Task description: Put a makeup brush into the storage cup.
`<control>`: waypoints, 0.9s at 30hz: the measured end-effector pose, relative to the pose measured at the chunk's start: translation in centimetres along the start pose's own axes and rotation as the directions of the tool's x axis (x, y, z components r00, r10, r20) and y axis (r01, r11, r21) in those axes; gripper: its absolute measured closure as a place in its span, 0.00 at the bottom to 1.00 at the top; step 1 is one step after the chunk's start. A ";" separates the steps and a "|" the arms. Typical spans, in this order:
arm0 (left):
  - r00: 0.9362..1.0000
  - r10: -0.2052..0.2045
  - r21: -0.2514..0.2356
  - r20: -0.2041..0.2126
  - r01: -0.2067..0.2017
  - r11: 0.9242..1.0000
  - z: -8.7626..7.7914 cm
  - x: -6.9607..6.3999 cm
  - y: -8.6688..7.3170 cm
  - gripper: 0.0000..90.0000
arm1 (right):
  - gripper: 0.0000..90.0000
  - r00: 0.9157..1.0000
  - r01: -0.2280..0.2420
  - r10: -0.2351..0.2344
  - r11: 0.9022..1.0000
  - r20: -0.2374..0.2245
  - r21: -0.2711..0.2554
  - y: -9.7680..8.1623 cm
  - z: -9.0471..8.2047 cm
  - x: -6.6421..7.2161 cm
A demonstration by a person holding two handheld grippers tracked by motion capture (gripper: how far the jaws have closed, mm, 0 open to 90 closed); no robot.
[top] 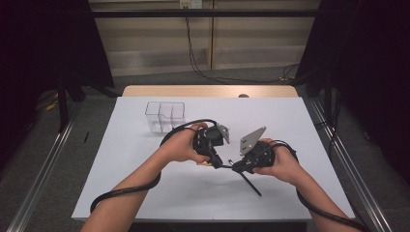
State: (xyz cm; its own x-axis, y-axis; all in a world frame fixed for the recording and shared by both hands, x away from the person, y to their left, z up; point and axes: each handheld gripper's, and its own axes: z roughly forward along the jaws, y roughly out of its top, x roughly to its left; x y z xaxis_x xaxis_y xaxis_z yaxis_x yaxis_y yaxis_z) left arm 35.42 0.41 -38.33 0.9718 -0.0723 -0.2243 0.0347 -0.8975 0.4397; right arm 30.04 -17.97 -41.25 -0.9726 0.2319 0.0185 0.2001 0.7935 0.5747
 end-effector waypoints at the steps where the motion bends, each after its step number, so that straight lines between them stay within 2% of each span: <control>1: 1.000 -0.015 -0.026 0.005 0.015 1.000 -0.1 0.0 -0.1 0.93 | 0.94 1.000 0.002 -0.002 1.000 -0.001 0.004 0.0 0.2 0.0; 3: 1.000 -0.019 -0.042 0.007 0.020 0.999 -0.3 0.0 -0.1 0.93 | 0.95 1.000 0.004 -0.004 1.000 -0.006 0.020 0.0 0.5 0.1; 7: 1.000 -0.020 -0.046 0.008 0.020 0.999 -0.2 0.1 -0.4 0.92 | 0.95 1.000 0.002 -0.002 1.000 -0.004 0.014 -0.1 0.7 0.2; 8: 1.000 -0.004 -0.040 0.007 0.004 0.999 -0.3 0.2 -0.4 0.92 | 0.95 1.000 -0.001 0.002 1.000 -0.005 0.012 -0.1 0.7 0.2; 9: 1.000 -0.017 -0.055 0.003 0.017 0.998 -0.3 0.1 -0.5 0.92 | 0.95 1.000 -0.003 0.004 1.000 -0.002 0.011 -0.1 0.7 0.3; 11: 1.000 -0.015 -0.072 -0.001 0.015 0.997 -0.3 0.2 -0.6 0.92 | 0.95 1.000 -0.011 0.011 1.000 0.000 0.001 -0.2 0.7 0.2; 14: 1.000 -0.024 -0.074 -0.002 0.024 0.997 -0.3 0.2 -0.8 0.90 | 0.95 1.000 -0.017 0.017 1.000 -0.006 -0.005 -0.3 0.7 0.2; 16: 1.000 -0.011 -0.079 -0.001 0.010 0.997 -0.3 0.3 -0.9 0.87 | 0.95 1.000 -0.018 0.018 1.000 -0.003 -0.006 -0.4 0.7 0.2; 17: 1.000 -0.021 -0.095 -0.003 0.020 0.995 -0.4 0.3 -0.9 0.84 | 0.95 1.000 -0.017 0.017 1.000 -0.003 -0.008 -0.4 0.7 0.1; 20: 1.000 -0.014 -0.122 0.007 0.014 0.992 -0.6 0.3 -1.2 0.81 | 0.95 1.000 -0.030 0.030 0.999 0.006 -0.013 -0.7 0.8 0.1; 21: 1.000 -0.027 -0.134 0.006 0.027 0.991 -0.6 0.3 -1.3 0.79 | 0.95 0.999 -0.033 0.033 0.999 0.007 -0.015 -0.7 0.8 0.1; 22: 1.000 -0.016 -0.139 0.001 0.016 0.990 -0.7 0.4 -1.5 0.76 | 0.95 0.999 -0.035 0.035 0.999 0.008 -0.016 -0.8 0.8 0.1; 24: 0.999 -0.044 -0.166 0.007 0.045 0.985 -0.8 0.3 -1.8 0.69 | 0.95 0.999 -0.037 0.037 0.999 0.008 -0.020 -0.9 0.9 0.1; 25: 0.999 -0.037 -0.174 0.004 0.037 0.984 -1.0 0.4 -1.9 0.65 | 0.95 0.999 -0.041 0.041 0.999 0.012 -0.022 -0.9 0.9 0.1; 27: 0.999 -0.037 -0.215 -0.013 0.034 0.976 -1.2 0.4 -2.4 0.58 | 0.95 0.999 -0.045 0.046 0.999 0.012 -0.028 -0.9 0.9 0.1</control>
State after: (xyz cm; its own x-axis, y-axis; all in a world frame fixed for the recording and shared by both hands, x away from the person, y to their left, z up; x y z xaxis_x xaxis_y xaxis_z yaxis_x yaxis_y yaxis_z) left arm 36.03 3.02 -38.44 0.9728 -0.0331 -0.2291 0.1166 -0.7850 0.6084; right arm 29.88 -18.21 -42.51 -0.9610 0.2744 0.0350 0.2404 0.7659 0.5963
